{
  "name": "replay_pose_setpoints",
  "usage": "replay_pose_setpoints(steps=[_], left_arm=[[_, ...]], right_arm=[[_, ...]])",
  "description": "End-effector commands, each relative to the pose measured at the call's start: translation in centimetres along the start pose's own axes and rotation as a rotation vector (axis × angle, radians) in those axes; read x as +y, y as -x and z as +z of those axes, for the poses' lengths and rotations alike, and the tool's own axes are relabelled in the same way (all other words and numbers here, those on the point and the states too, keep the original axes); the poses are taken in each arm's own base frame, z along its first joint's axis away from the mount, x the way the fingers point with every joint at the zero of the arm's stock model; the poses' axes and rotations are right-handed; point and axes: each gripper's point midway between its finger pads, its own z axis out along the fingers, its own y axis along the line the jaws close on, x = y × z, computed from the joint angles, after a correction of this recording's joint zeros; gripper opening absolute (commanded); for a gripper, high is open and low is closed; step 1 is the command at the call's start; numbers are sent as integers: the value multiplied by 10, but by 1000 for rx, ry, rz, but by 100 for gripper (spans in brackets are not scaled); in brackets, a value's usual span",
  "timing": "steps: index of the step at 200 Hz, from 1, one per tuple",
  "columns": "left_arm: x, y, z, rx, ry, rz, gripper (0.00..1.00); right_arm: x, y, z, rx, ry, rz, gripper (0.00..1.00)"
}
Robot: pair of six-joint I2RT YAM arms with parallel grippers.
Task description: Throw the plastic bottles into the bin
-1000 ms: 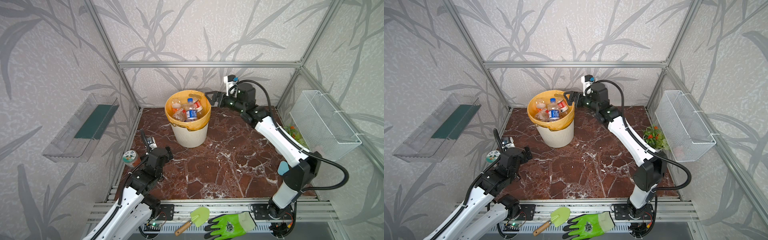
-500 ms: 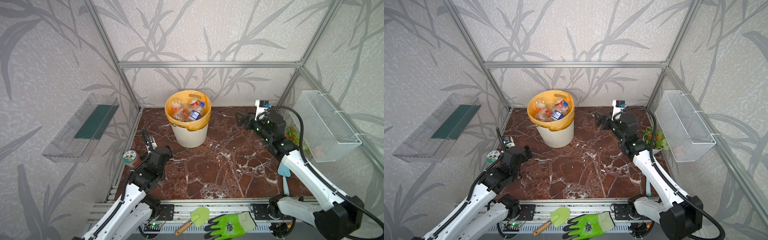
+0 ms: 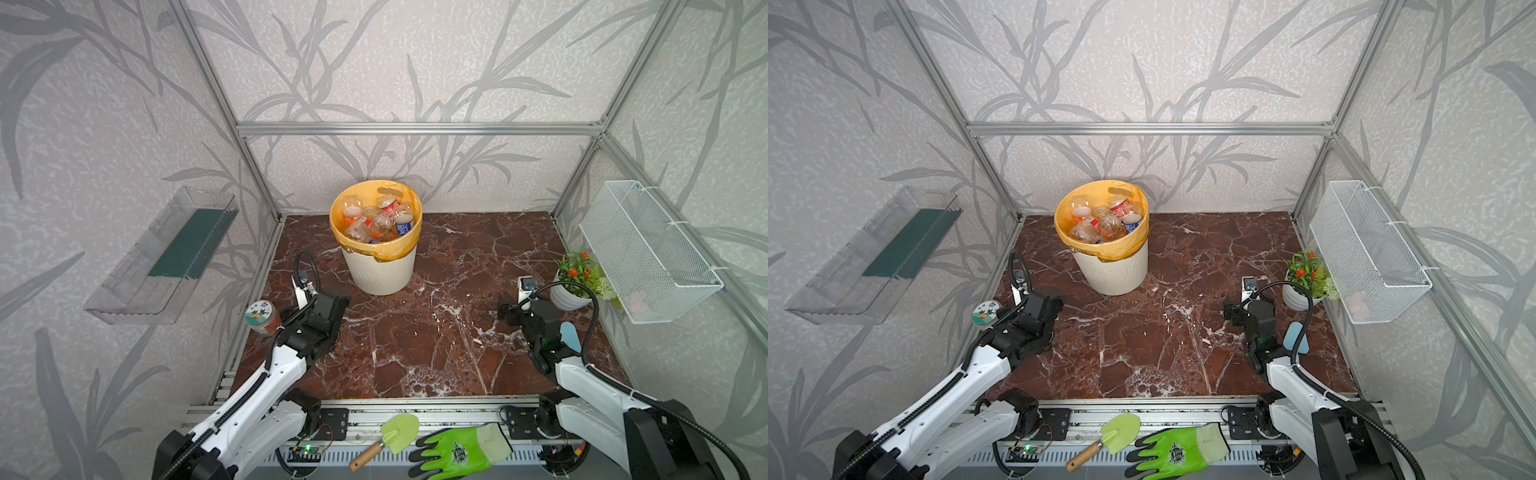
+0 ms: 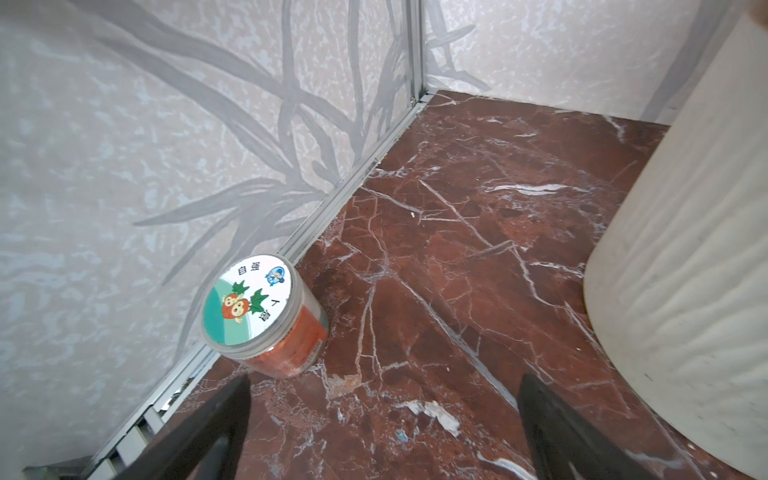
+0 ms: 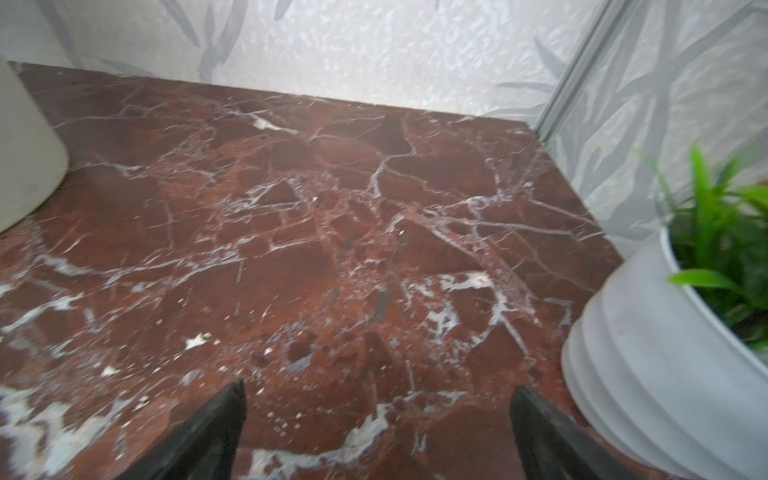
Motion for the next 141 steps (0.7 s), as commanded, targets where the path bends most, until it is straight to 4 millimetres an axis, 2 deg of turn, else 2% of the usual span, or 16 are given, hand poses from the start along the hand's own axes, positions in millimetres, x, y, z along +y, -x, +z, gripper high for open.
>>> replay_pose_setpoints(steps=[1, 29, 47, 53, 57, 79, 97, 122, 141], left_arm=[[9, 4, 11, -59, 105, 8, 99], [3, 10, 29, -49, 115, 50, 99], [-7, 15, 43, -75, 92, 76, 99], [-11, 15, 49, -76, 77, 81, 99], [-13, 14, 53, -73, 69, 85, 99], [-12, 8, 74, -60, 65, 74, 99], [-11, 3, 88, -96, 32, 25, 99], [-11, 0, 105, -160, -81, -78, 99], [-15, -8, 125, -134, -146, -135, 99]], right_arm=[[-7, 26, 10, -116, -42, -16, 99], [13, 36, 26, -222, 44, -43, 99], [19, 14, 56, -153, 49, -56, 99], [26, 16, 61, -174, 65, -86, 99], [25, 10, 63, -141, 50, -89, 99], [17, 8, 65, -19, 46, -49, 99], [11, 10, 76, -48, 18, -19, 99], [8, 10, 75, -54, 9, -16, 99], [10, 9, 75, -49, 14, -19, 99]])
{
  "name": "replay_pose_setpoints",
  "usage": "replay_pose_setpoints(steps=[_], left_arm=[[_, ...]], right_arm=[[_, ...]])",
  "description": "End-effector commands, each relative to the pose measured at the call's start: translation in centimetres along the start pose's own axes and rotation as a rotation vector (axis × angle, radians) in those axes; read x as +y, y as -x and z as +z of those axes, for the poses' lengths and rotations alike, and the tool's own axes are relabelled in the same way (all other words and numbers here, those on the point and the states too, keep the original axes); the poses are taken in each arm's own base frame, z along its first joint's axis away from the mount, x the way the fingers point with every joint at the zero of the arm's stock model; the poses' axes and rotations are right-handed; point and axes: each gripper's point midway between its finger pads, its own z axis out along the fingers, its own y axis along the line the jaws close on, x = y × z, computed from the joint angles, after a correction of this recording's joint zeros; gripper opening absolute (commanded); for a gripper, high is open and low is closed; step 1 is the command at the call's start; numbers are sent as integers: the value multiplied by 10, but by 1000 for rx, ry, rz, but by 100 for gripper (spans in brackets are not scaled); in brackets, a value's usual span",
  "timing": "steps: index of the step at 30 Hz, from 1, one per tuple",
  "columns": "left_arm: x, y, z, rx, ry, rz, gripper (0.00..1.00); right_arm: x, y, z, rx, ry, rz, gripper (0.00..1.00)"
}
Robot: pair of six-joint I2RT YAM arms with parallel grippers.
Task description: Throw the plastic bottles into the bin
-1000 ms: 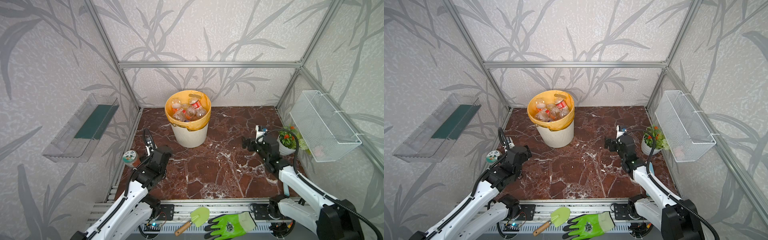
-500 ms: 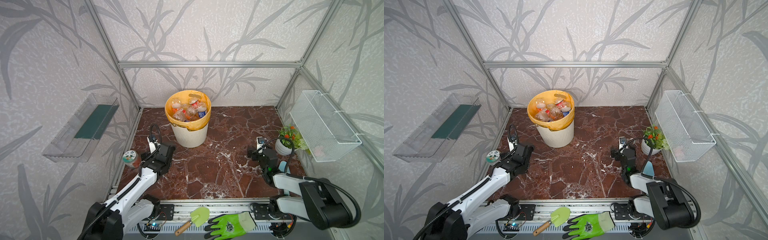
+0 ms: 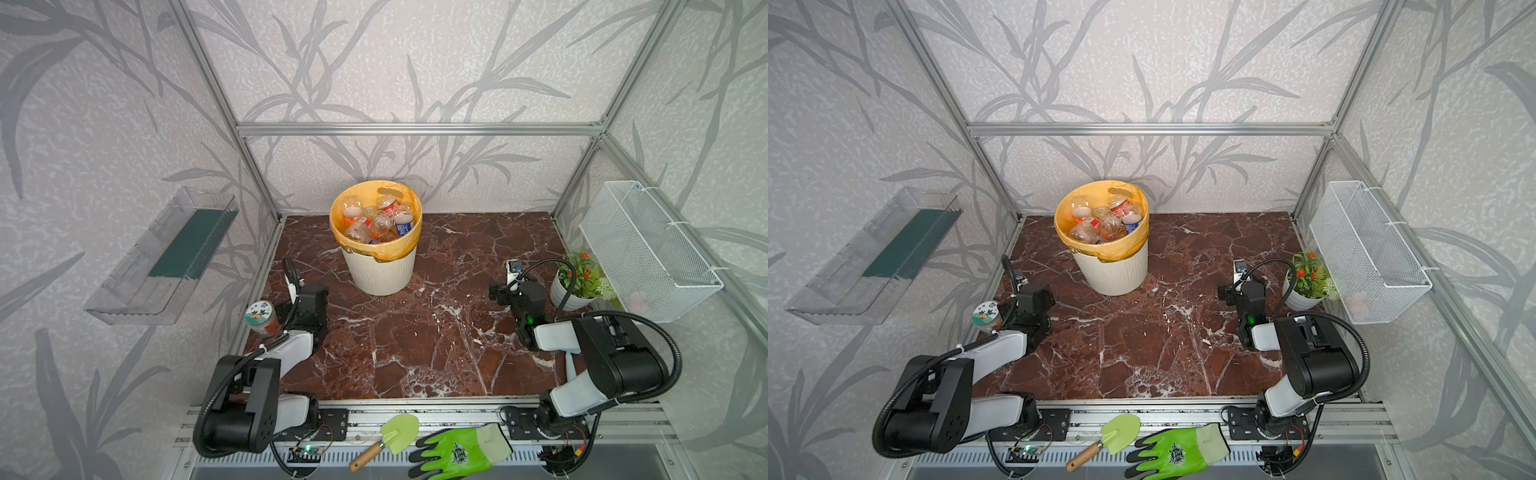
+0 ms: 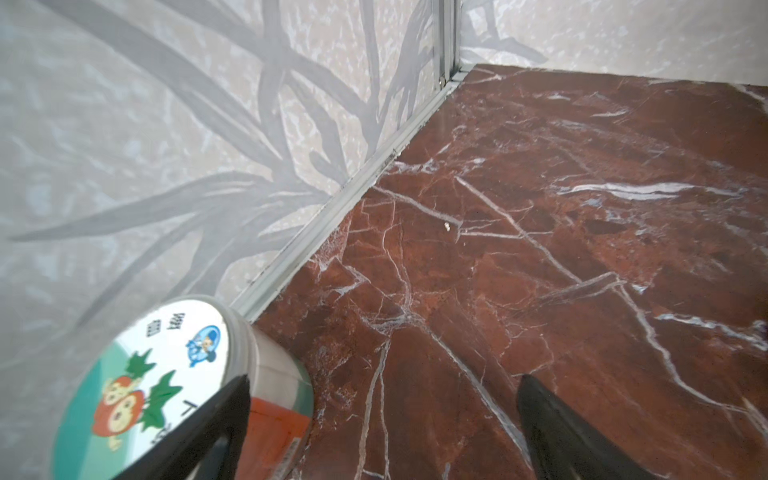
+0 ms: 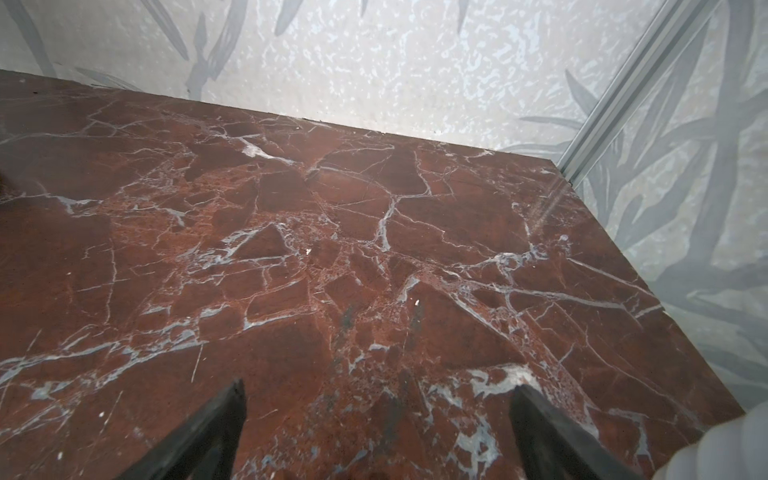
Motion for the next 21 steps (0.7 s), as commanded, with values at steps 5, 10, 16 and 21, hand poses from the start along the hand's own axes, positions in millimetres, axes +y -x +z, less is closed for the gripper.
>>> replay_pose_setpoints(steps=[5, 10, 16, 21], left_arm=[[-74, 20, 16, -90, -426, -1, 99], [-88, 20, 15, -87, -488, 47, 99], [-87, 17, 15, -60, -485, 53, 99], [-87, 18, 15, -64, -485, 52, 99]], right_arm=[[-2, 3, 1, -20, -8, 15, 99], [-1, 2, 1, -15, -3, 14, 99], [0, 3, 2, -14, 0, 15, 99], [-1, 2, 1, -16, -3, 14, 99]])
